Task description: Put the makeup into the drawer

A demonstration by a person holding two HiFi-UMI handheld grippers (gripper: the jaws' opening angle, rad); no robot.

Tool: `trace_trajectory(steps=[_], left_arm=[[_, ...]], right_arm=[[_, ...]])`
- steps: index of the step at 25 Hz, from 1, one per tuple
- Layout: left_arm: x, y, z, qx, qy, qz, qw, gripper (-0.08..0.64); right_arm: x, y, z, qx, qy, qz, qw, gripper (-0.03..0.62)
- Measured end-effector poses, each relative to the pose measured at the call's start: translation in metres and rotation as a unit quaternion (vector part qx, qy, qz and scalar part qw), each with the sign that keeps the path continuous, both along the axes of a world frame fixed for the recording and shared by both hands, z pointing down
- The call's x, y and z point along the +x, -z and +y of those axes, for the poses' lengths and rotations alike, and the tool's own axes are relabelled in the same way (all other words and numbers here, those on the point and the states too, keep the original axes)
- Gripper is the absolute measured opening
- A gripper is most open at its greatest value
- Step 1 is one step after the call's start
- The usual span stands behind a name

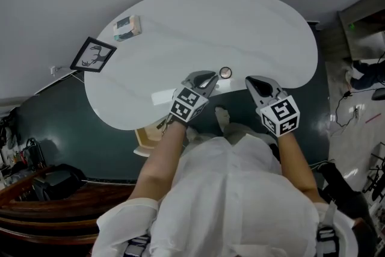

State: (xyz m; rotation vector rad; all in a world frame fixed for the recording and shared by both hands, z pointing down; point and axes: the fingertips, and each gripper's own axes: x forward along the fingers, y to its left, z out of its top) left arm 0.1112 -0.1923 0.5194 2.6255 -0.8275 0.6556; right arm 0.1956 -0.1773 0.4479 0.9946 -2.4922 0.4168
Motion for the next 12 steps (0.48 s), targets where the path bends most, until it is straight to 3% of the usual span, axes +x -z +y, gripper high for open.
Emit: trace_trajectory(steps=[2, 7, 12], left_arm=[[0.011, -0.010, -0.003, -0.004, -0.011, -0.019, 0.9998, 0.102], [0.031, -0.037, -0.009, -0.019, -0.039, -0.070, 0.9966, 0.206], [0.046, -0.064, -0.016, -0.039, -0.061, -0.121, 0.9900, 0.252]], right_arm=[[0.010, -0.002, -0.002, -0.001, -0.003, -0.002, 1.000, 0.009], [0.026, -0.008, -0.008, -0.006, -0.005, -0.003, 1.000, 0.009], [0.043, -0.012, -0.010, -0.012, -0.014, -0.006, 1.000, 0.009]])
